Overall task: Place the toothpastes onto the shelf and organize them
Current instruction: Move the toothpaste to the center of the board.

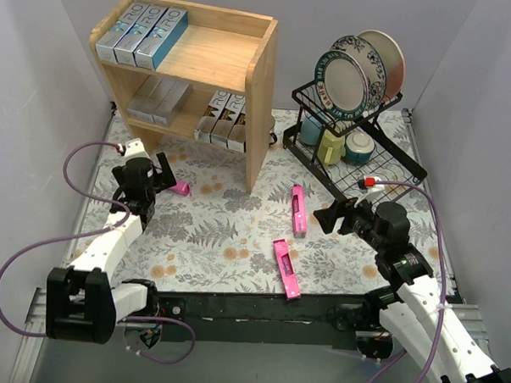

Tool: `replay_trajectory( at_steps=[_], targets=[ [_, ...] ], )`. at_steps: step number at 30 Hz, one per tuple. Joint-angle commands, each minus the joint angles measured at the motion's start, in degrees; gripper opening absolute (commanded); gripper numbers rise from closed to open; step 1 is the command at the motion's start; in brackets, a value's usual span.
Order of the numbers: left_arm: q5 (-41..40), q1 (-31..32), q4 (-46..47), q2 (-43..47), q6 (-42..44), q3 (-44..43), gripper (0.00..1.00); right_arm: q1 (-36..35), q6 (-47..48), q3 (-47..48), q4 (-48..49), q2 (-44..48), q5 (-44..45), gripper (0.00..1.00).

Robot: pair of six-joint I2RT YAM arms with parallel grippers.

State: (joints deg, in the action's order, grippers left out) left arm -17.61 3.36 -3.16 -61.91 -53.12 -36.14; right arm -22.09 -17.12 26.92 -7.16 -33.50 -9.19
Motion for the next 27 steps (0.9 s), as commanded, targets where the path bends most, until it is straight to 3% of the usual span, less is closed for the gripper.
replay_trajectory(
  at_steps=[1, 6, 13, 23, 27],
  targets=[
    [-3.7, -2.6, 10.6, -6.0, 2.6, -3.4, 0.98, 0.2, 0.7, 0.4, 3.2, 0.4, -0.9, 0.83],
    [4.2, -10.6, 14.1, -14.1, -1.3, -6.8, 0.98, 0.1, 0.8, -0.1, 3.7, 0.2, -1.0, 0.84],
    [7.2, -12.8, 11.1, -27.7, -4.7, -14.6, 0.97, 0.1, 1.2, -0.7, 3.8, 0.4, -0.3, 0.84],
    [11.5, -14.1, 8.0, -37.5, -8.4, -18.9, 0.86, 0.1, 1.6, -1.3, 4.3, 0.3, -0.8, 0.83],
    [13.1, -14.1, 3.4, -38.4, -10.2, -19.7, 0.76, 0.1, 1.6, -1.7, 4.7, 0.6, -0.7, 0.84]
  ],
)
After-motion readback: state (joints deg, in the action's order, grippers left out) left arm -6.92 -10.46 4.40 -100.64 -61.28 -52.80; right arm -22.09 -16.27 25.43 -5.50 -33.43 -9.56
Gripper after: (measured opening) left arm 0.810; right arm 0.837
